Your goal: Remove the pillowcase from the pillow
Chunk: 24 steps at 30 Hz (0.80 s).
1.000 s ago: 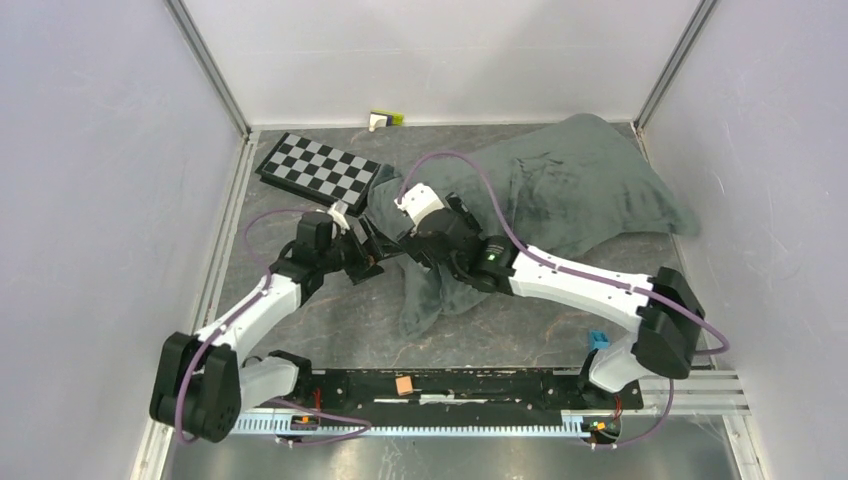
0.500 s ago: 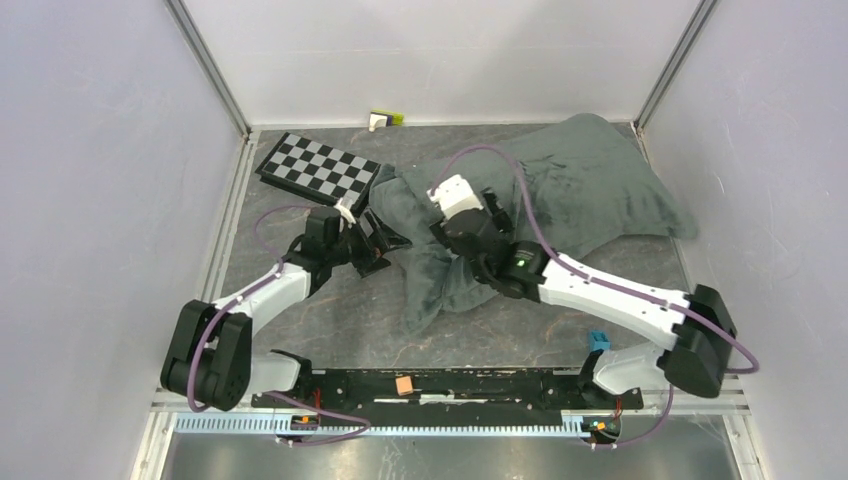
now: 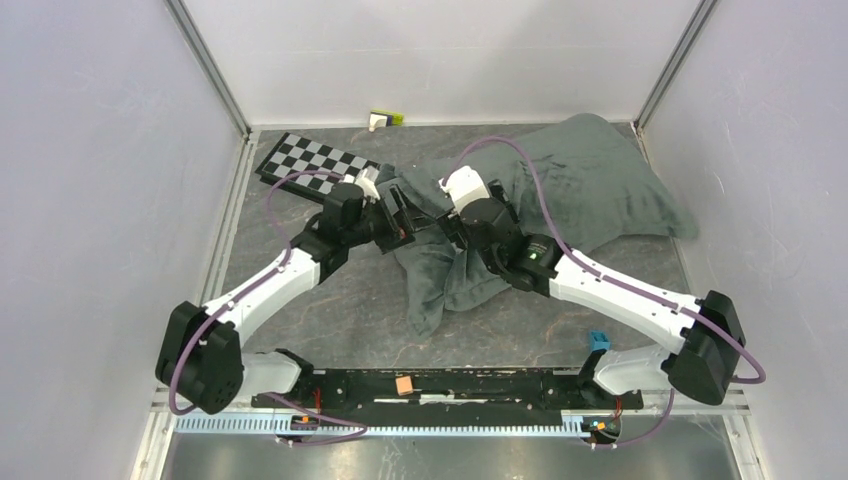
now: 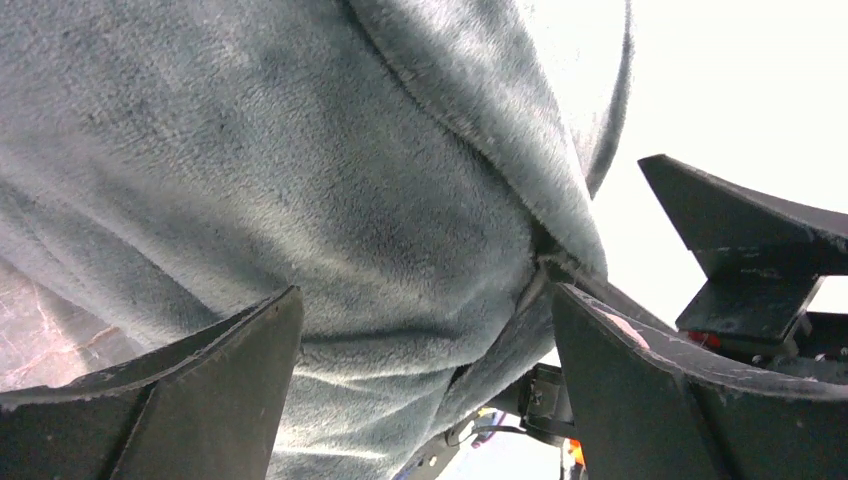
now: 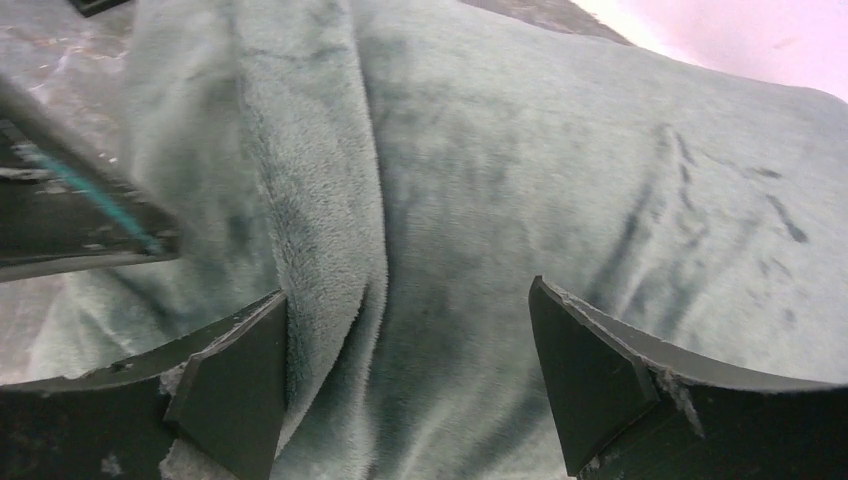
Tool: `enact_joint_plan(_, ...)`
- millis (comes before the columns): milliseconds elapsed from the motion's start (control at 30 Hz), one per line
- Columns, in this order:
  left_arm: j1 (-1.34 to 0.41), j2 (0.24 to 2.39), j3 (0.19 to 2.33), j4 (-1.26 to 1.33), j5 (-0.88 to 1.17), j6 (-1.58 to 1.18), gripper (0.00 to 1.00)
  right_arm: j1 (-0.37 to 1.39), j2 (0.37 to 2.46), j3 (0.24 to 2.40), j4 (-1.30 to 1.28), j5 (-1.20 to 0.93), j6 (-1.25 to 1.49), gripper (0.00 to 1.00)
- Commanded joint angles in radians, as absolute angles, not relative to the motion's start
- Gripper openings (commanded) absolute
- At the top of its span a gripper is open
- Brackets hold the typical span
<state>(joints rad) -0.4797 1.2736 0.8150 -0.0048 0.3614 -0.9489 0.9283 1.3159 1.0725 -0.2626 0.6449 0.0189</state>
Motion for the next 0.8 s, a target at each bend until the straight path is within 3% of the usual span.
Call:
enact_joint_plan(0, -0.511, 1.317, 0.886, -0.051, 0.298, -0.892, 1.0, 0.927, 1.347, 1.08, -0.216, 0.524, 0.015, 0.84)
enact_joint_plan(100, -0.533, 1.349, 0.912, -0.062, 0.287, -0.888, 1.0, 0.925, 1.35, 1.07, -0.229, 0.601, 0.027, 0.73)
enact_joint_plan(300, -0.557, 1.346, 0.897, -0.077, 0.238, -0.888, 0.96, 0.86, 1.241, 0.97, -0.198, 0.673, 0.096, 0.18)
enact_joint_plan(467, -0.603, 1.27, 0.87, -0.076, 0.164, -0.88, 0.98, 0.743, 1.152, 0.881, -0.115, 0.453, 0.118, 0.16)
enact_joint_plan(633, -0.665, 1.352, 1.009, -0.184, 0.117, -0.847, 1.0, 0.734, 1.176, 0.881, -0.118, 0.339, 0.15, 0.08)
enact_joint_plan(767, -0.681, 1.403, 1.097, -0.29, -0.027, -0.85, 1.0, 0.734, 1.127, 0.803, -0.039, 0.294, 0.191, 0.07)
